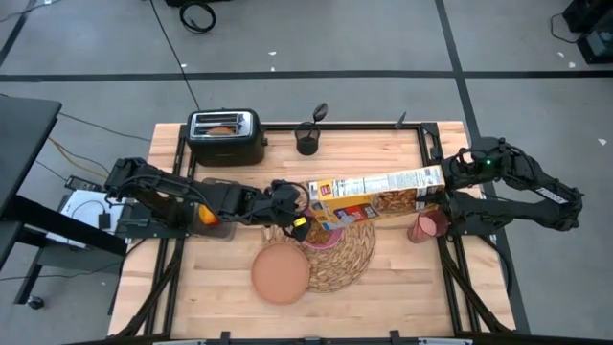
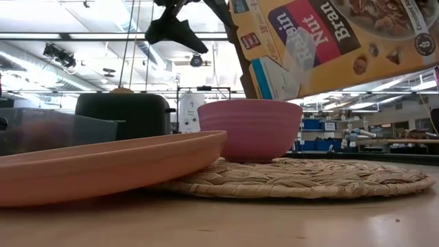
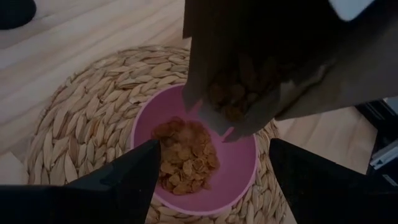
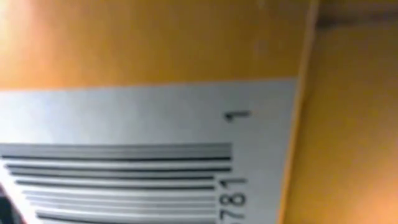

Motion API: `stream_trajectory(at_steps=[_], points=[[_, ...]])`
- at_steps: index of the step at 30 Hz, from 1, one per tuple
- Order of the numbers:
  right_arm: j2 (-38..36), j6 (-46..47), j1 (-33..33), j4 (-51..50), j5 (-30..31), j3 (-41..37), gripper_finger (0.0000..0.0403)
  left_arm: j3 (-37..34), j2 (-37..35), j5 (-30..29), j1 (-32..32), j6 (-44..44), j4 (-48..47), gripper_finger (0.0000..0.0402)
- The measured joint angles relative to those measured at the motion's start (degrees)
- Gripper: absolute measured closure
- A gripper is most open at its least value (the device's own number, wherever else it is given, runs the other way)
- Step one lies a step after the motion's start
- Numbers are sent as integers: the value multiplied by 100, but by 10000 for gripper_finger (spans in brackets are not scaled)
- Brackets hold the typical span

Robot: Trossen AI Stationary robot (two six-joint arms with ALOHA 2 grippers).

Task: Arrange a breakfast setting
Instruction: Pour the cereal from the yellow cereal box into the pink bowl

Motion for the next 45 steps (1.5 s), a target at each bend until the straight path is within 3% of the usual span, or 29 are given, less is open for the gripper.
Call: stream_trajectory(at_steps=[13, 22, 38, 45], points=[[4, -748, 31, 6, -225, 0, 147, 0, 2, 768, -2, -152, -21, 95], [396, -1063, 31, 62, -360, 9, 147, 0, 0, 1105, 39, -259, -90, 95], [452, -1233, 31, 160, -365, 9, 148, 0, -7, 1116, 130, -306, -175, 95], [607, -1221, 31, -65, -251, 405, 148, 0, -7, 1116, 233, -231, -176, 95]])
